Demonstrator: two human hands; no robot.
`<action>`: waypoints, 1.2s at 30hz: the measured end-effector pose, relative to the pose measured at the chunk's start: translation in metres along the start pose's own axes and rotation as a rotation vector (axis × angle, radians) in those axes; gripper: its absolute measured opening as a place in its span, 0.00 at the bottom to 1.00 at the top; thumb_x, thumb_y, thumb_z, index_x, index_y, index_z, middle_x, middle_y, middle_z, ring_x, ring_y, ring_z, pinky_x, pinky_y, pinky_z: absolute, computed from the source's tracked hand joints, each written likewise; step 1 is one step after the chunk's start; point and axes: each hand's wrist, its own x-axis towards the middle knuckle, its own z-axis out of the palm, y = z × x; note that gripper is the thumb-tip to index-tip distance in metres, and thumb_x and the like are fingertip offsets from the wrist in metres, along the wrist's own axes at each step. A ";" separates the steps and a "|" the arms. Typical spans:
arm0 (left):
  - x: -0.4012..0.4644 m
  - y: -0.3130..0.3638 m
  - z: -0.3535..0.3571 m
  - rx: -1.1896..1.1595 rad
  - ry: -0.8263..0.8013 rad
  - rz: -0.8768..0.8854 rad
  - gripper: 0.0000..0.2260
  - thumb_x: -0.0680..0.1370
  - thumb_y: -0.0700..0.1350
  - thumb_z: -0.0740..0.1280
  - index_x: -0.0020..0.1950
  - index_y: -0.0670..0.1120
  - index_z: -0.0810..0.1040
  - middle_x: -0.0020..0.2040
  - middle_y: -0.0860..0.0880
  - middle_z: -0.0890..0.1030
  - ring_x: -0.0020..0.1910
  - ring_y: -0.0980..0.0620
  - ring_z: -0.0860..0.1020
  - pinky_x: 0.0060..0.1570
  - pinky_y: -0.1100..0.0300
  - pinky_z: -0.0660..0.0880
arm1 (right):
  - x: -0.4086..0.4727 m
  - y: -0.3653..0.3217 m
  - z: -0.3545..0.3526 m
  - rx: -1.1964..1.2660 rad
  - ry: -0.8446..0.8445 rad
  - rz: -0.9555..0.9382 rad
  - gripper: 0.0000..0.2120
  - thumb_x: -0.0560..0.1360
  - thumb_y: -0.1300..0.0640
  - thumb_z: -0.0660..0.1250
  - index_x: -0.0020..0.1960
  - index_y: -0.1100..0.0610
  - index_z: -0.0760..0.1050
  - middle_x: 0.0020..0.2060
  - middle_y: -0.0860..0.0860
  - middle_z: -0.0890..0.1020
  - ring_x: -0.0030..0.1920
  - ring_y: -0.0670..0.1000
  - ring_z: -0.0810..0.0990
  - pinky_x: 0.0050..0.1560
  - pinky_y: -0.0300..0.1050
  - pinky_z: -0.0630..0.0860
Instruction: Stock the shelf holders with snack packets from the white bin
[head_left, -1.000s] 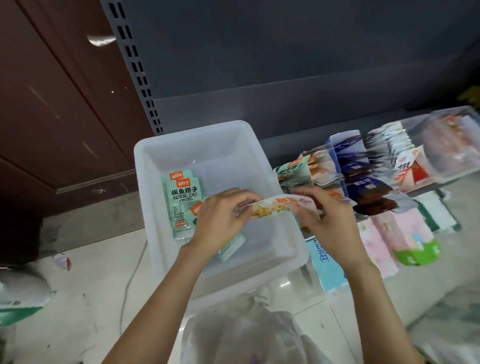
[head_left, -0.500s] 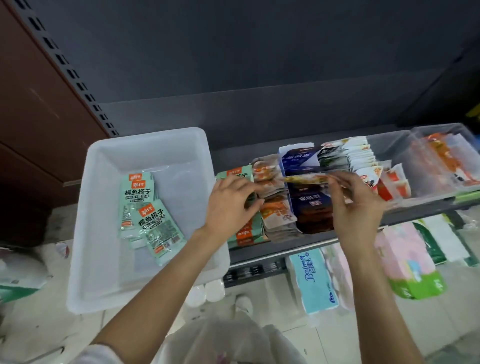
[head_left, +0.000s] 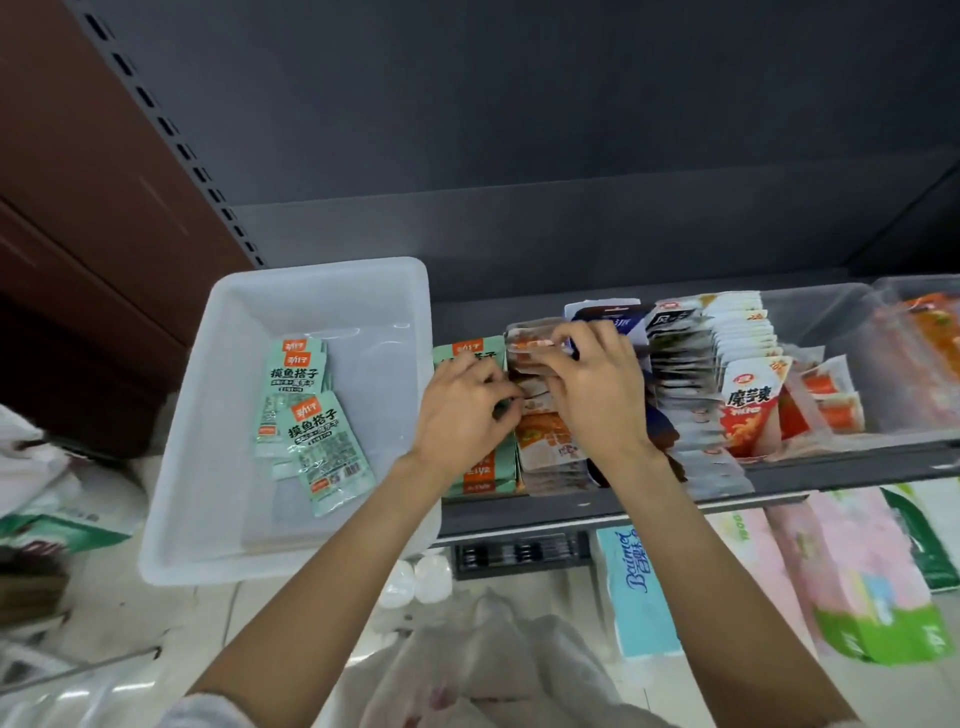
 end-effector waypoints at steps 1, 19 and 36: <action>-0.001 -0.001 0.000 -0.008 0.001 0.003 0.05 0.72 0.48 0.72 0.43 0.48 0.85 0.38 0.50 0.80 0.40 0.49 0.73 0.40 0.57 0.70 | -0.001 -0.001 -0.004 0.010 0.023 0.002 0.08 0.69 0.61 0.69 0.48 0.57 0.81 0.46 0.53 0.80 0.45 0.56 0.77 0.45 0.50 0.74; -0.062 -0.097 -0.067 -0.622 0.336 -0.698 0.05 0.76 0.40 0.67 0.48 0.47 0.72 0.45 0.54 0.78 0.39 0.63 0.77 0.38 0.69 0.71 | 0.019 -0.091 -0.046 1.007 -0.030 0.507 0.06 0.77 0.59 0.66 0.50 0.54 0.80 0.42 0.45 0.84 0.43 0.42 0.82 0.48 0.35 0.77; -0.101 -0.207 -0.035 -0.604 -0.204 -1.054 0.16 0.77 0.45 0.64 0.64 0.45 0.69 0.61 0.43 0.76 0.54 0.44 0.78 0.56 0.49 0.74 | 0.029 -0.259 0.135 -0.086 -0.935 0.153 0.28 0.75 0.51 0.66 0.69 0.64 0.61 0.63 0.60 0.69 0.63 0.60 0.69 0.58 0.48 0.72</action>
